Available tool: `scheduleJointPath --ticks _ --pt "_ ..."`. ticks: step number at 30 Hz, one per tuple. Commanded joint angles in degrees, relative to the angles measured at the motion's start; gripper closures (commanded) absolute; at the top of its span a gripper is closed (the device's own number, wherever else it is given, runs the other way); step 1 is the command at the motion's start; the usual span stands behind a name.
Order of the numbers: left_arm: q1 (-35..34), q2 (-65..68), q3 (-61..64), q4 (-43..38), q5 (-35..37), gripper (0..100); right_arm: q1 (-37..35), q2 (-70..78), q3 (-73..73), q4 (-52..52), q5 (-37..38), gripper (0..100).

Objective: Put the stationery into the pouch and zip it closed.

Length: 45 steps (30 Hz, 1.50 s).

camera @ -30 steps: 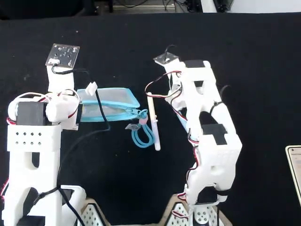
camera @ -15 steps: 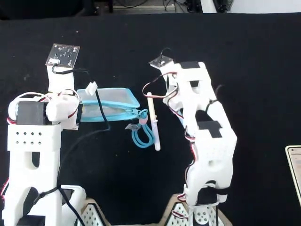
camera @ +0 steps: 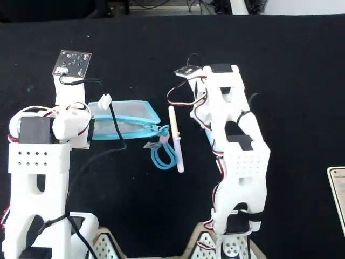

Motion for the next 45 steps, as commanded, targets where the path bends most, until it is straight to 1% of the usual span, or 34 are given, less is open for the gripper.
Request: scheduleJointPath --ticks 1,4,8,10,12,16,22,28,38,45 --pt "0.22 0.79 0.48 -0.18 0.62 97 0.44 -0.4 -2.07 1.23 0.53 76.3" --pt "0.22 0.79 0.48 -0.18 0.62 97 0.44 -0.4 -1.98 1.14 0.7 79.2" --pt "0.22 0.79 0.4 -0.18 0.62 97 0.44 -0.4 -1.63 0.7 2.73 85.5" --pt "0.22 0.79 0.4 -0.26 0.62 97 0.53 -0.4 -1.71 0.7 2.64 91.0" --pt "0.22 0.79 0.4 -0.26 0.62 97 0.62 -0.4 -2.07 0.44 2.64 99.1" --pt "0.22 0.79 0.48 -0.26 0.62 97 0.79 -3.12 -2.07 0.0 -0.88 98.7" --pt "0.22 0.79 0.4 -0.26 0.62 97 0.44 -15.78 1.89 1.05 -7.47 98.8" --pt "0.22 0.79 0.4 -0.26 0.62 97 -0.18 -28.53 7.6 1.05 -8.97 98.8" --pt "0.22 0.79 0.48 -0.26 0.62 97 -9.58 -55.78 18.42 1.05 -9.41 98.8" --pt "0.4 0.79 0.48 -0.26 0.62 97 -14.86 -72.84 20.97 0.26 -19.96 98.8"
